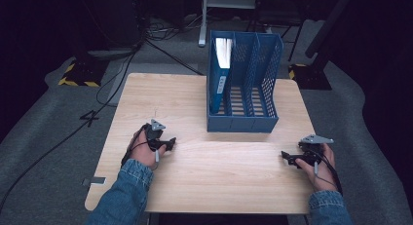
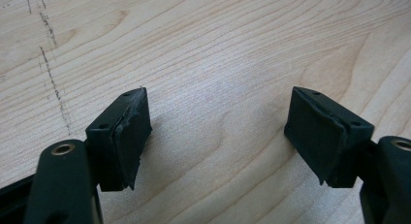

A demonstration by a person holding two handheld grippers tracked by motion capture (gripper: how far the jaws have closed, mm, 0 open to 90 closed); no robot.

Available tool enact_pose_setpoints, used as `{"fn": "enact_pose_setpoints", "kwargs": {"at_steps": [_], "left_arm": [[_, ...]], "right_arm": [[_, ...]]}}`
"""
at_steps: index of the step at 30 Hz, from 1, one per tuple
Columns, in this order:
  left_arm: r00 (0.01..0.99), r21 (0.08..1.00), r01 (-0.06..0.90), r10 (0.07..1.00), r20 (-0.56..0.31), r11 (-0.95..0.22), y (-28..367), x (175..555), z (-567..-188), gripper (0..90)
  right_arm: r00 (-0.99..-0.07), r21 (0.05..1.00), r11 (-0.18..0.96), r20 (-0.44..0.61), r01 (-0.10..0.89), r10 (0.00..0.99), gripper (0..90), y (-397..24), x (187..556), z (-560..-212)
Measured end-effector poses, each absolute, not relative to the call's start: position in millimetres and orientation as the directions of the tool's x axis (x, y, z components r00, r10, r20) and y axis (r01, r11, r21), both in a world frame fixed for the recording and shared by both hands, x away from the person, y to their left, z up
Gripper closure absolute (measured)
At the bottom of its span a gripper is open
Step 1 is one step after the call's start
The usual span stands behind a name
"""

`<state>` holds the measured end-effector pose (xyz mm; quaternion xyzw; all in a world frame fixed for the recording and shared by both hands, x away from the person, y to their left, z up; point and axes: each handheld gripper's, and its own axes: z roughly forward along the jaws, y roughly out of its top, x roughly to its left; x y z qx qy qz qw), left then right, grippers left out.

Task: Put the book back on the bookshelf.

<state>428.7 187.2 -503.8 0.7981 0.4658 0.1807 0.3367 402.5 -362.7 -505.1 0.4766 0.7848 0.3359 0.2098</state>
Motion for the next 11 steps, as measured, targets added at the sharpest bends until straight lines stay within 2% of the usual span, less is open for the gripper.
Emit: {"fn": "enact_pose_setpoints", "kwargs": {"at_steps": [11], "left_arm": [[0.514, 0.700, 0.620, 0.857, -0.023, -0.353, 186.2, 429.0, -503.8, 20.6]], "right_arm": [[-0.438, 0.728, 0.306, -0.009, 0.614, 0.899, 8.6, -362.6, 399.7, -505.2]]}}
